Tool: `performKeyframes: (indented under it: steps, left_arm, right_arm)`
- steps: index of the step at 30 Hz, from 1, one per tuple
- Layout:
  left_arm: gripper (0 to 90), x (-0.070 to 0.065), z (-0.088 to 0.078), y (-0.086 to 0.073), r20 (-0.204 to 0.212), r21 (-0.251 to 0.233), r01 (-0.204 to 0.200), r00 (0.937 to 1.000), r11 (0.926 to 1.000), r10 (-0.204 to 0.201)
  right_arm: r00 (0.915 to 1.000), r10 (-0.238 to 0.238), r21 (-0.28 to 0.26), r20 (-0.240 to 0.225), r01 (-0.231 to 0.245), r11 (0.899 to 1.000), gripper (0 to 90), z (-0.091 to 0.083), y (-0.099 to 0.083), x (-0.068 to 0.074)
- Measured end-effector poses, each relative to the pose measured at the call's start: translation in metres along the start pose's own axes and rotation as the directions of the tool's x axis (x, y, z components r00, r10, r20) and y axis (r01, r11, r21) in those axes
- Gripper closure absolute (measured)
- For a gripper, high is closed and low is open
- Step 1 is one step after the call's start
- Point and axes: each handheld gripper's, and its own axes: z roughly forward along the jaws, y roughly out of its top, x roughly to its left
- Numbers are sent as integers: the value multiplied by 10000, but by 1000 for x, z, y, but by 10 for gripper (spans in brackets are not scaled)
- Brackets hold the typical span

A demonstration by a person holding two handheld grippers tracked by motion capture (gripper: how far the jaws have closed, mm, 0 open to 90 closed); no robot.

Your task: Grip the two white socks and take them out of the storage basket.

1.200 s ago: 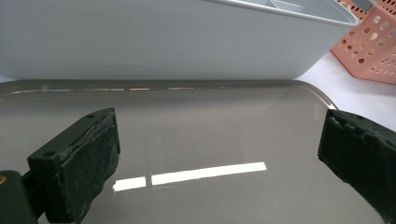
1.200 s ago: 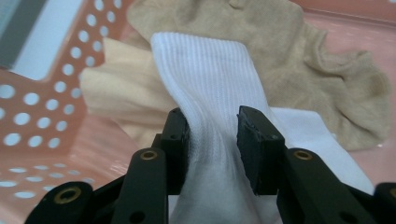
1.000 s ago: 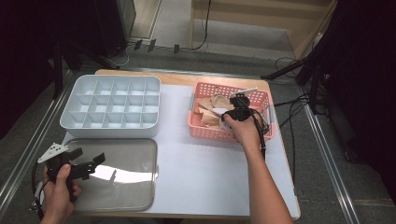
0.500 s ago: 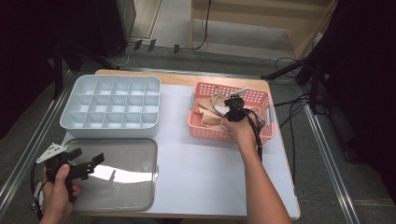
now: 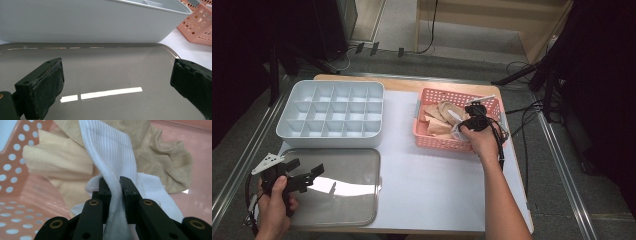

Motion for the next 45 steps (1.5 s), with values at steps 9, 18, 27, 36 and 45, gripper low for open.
performKeyframes:
  steps: [9,18,27,36,45]
  left_arm:
    - [0,0,0,0,11,16,-1,10000,10000,1]
    - [0,0,0,0,9,19,11,10000,10000,-11]
    - [0,1,-1,0,0,7,3,10000,10000,-3]
    - [0,1,-1,0,3,-2,12,10000,10000,-12]
    - [0,1,0,0,23,-11,11,10000,10000,-11]
  right_arm:
    - [9998,38,-142,-211,-41,9999,860,-5,-4,-10]
    - [9963,232,-316,-828,-259,9992,764,-6,-3,-4]
    - [9992,-300,-64,-272,298,9995,614,5,-1,17]
    - [9950,-587,277,805,566,9980,759,14,0,26]
    - [9938,-744,260,831,725,9970,864,12,-1,24]
